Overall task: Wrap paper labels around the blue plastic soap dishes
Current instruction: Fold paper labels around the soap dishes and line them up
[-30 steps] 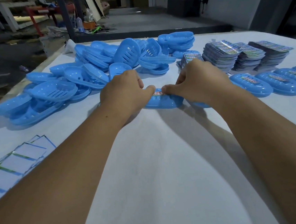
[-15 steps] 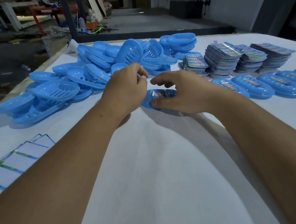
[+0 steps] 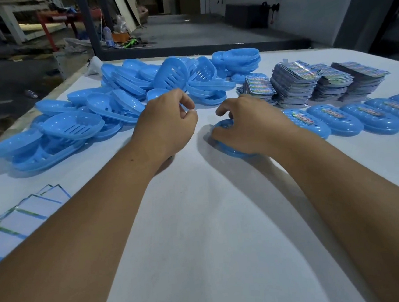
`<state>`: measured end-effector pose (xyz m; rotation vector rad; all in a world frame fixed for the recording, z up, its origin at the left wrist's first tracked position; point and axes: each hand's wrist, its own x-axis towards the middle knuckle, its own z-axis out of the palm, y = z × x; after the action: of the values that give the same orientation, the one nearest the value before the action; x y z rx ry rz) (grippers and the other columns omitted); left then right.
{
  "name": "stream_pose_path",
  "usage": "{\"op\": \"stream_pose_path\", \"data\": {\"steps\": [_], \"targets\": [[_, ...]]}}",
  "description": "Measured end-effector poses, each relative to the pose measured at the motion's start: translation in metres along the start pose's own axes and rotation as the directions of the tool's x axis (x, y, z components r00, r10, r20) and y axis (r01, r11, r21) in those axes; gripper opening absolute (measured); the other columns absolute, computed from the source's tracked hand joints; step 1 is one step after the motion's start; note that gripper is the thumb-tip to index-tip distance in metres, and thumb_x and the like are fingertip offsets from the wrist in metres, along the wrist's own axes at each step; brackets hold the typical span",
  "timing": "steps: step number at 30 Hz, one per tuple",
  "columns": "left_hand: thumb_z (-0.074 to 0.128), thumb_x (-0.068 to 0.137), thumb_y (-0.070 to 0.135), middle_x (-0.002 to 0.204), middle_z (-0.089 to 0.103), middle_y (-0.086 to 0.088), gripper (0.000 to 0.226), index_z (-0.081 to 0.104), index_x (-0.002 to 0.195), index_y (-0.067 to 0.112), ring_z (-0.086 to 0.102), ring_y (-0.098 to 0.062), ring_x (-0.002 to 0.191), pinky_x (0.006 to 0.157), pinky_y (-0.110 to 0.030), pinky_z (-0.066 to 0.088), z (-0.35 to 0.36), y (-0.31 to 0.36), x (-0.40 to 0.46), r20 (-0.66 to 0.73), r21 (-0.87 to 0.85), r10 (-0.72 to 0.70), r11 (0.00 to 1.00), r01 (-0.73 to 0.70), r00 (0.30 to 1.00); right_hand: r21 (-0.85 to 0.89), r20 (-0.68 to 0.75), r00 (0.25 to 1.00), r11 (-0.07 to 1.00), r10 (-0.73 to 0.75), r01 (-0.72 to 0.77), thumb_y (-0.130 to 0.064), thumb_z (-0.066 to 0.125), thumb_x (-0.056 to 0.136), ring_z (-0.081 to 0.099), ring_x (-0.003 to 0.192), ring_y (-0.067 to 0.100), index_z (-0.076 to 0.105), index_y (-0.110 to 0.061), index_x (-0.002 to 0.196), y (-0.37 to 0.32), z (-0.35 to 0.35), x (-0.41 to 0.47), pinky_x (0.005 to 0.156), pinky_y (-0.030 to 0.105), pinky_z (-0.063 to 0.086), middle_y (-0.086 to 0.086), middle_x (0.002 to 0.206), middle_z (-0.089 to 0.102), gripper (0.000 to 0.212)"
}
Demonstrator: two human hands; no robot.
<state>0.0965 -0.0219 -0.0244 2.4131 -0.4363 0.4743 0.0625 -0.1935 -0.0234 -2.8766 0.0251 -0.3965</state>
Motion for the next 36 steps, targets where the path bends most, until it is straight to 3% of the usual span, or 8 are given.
{"op": "stream_pose_path", "data": {"steps": [6, 14, 21, 25, 28, 32, 36], "targets": [[0.061, 0.096, 0.033, 0.085, 0.061, 0.009, 0.014, 0.062, 0.107, 0.026, 0.058, -0.015, 0.085, 0.073, -0.03, 0.042, 0.001, -0.001, 0.0, 0.011, 0.001, -0.001, 1.0, 0.001, 1.0, 0.016, -0.018, 1.0, 1.0, 0.008, -0.008, -0.048, 0.067, 0.082, 0.052, 0.12, 0.029, 0.06, -0.033, 0.13, -0.001, -0.004, -0.001, 0.09, 0.037, 0.045, -0.001, 0.125, 0.059, 0.051], [0.062, 0.094, 0.034, 0.079, 0.06, 0.014, 0.008, 0.064, 0.1, 0.029, 0.053, -0.006, 0.073, 0.072, -0.03, 0.039, 0.003, -0.006, 0.004, -0.005, -0.001, -0.001, 1.0, 0.001, 1.0, -0.049, 0.002, 0.997, 0.996, 0.079, -0.079, -0.012, 0.057, 0.083, 0.047, 0.126, 0.032, 0.057, -0.033, 0.136, 0.012, -0.016, -0.001, 0.098, 0.041, 0.045, 0.0, 0.134, 0.056, 0.056], [0.062, 0.094, 0.034, 0.079, 0.059, 0.016, 0.009, 0.067, 0.094, 0.027, 0.057, -0.014, 0.081, 0.075, -0.031, 0.044, 0.002, -0.009, 0.003, 0.012, 0.032, -0.008, 0.999, 0.008, 1.0, -0.013, 0.016, 0.997, 0.997, 0.074, -0.074, -0.012, 0.057, 0.083, 0.047, 0.127, 0.032, 0.058, -0.032, 0.135, 0.011, -0.015, 0.0, 0.103, 0.044, 0.045, 0.002, 0.133, 0.057, 0.055], [0.059, 0.092, 0.032, 0.077, 0.063, 0.012, 0.012, 0.068, 0.087, 0.025, 0.06, -0.019, 0.081, 0.073, -0.031, 0.046, -0.004, -0.014, 0.004, -0.065, 0.114, -0.064, 0.991, 0.071, 0.996, 0.095, 0.014, 1.0, 0.995, 0.012, -0.014, -0.014, 0.058, 0.085, 0.052, 0.122, 0.027, 0.063, -0.03, 0.129, 0.006, -0.01, 0.0, 0.099, 0.041, 0.048, -0.002, 0.125, 0.063, 0.047], [0.056, 0.09, 0.028, 0.083, 0.067, 0.005, 0.013, 0.069, 0.088, 0.024, 0.061, -0.025, 0.086, 0.075, -0.036, 0.051, -0.014, -0.02, 0.006, -0.157, 0.178, -0.101, 0.976, 0.129, 0.982, 0.15, -0.008, 0.999, 0.988, -0.039, 0.04, -0.015, 0.058, 0.087, 0.056, 0.115, 0.023, 0.067, -0.029, 0.124, 0.002, -0.004, 0.0, 0.094, 0.037, 0.049, -0.006, 0.118, 0.065, 0.04], [0.057, 0.09, 0.023, 0.104, 0.068, -0.001, 0.019, 0.069, 0.104, 0.025, 0.059, -0.028, 0.102, 0.086, -0.045, 0.052, -0.027, -0.036, 0.013, -0.227, 0.233, -0.121, 0.957, 0.175, 0.966, 0.202, -0.035, 0.996, 0.976, -0.076, 0.082, -0.016, 0.06, 0.089, 0.055, 0.1, 0.013, 0.069, -0.03, 0.119, 0.0, 0.002, 0.002, 0.08, 0.028, 0.042, -0.01, 0.112, 0.067, 0.035], [0.059, 0.089, 0.025, 0.127, 0.06, -0.003, 0.033, 0.066, 0.12, 0.026, 0.047, -0.029, 0.121, 0.103, -0.047, 0.042, -0.025, -0.042, 0.015, -0.066, 0.271, -0.032, 0.961, 0.049, 0.997, 0.242, -0.051, 0.994, 0.964, -0.101, 0.11, -0.017, 0.061, 0.089, 0.053, 0.094, 0.01, 0.071, -0.03, 0.117, -0.001, 0.004, 0.0, 0.078, 0.024, 0.037, -0.011, 0.108, 0.067, 0.033]]}}
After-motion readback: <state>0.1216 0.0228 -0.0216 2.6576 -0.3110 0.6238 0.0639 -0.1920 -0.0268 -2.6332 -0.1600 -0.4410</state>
